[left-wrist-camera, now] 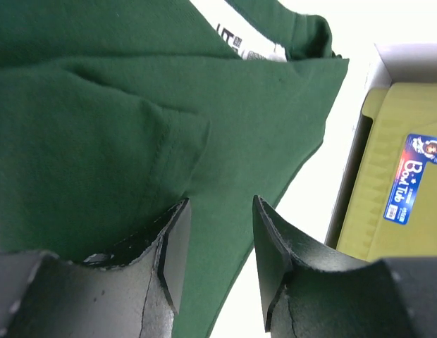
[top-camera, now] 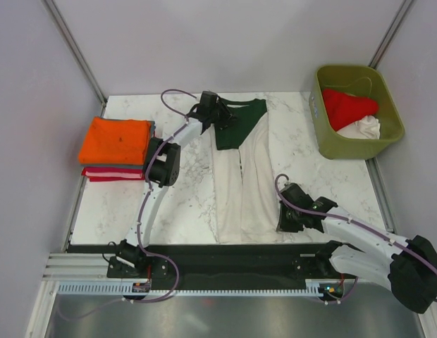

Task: Fold and stack the t-shirts
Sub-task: Fold the tshirt

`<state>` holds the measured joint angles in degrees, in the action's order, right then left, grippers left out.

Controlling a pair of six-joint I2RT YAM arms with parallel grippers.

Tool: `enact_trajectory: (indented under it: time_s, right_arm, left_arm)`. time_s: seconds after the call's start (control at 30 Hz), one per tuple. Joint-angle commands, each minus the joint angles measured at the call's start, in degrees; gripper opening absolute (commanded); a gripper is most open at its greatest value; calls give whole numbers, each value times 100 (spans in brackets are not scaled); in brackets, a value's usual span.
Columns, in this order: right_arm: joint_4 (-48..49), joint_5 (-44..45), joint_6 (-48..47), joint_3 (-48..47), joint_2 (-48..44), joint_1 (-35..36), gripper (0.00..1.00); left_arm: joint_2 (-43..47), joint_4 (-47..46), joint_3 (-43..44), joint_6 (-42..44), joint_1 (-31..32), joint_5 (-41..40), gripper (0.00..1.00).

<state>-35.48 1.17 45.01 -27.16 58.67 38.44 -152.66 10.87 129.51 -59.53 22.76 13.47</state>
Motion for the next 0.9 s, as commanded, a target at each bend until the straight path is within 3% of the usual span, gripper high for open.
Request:
enact_trajectory:
  time_s: [0.0, 0.07, 0.1, 0.23, 0.33, 0.47, 0.7, 0.87]
  right_arm:
    - [-537, -21, 104, -130, -198, 68, 22]
    - [-652, 277, 61, -412, -225, 76, 25]
    - [-705, 426, 69, -570, -199, 68, 32]
    - [-557, 891, -141, -1395, 187, 68, 32]
    - [-390, 1559, -466, -2053, 802, 50, 33]
    - [-134, 1738, -845, -2557, 1848, -64, 31]
    - [164, 1614, -837, -2242, 2368, -99, 30]
    - [349, 1606, -661, -1759, 2508, -108, 24]
  left_arm:
    - [-238, 240, 320, -94, -123, -267, 49]
    - [-264, 240, 364, -59, -123, -240, 49]
    - [-256, 231, 381, -50, -123, -223, 49]
    - [-229, 231, 391, 29, -123, -187, 49]
    - [-229, 161, 390, 20, -123, -74, 49]
    - [-203, 126, 382, 38, -114, -38, 49]
    - [-264, 108, 347, -59, -114, -55, 48]
    - [-256, 90, 355, -85, -114, -117, 48]
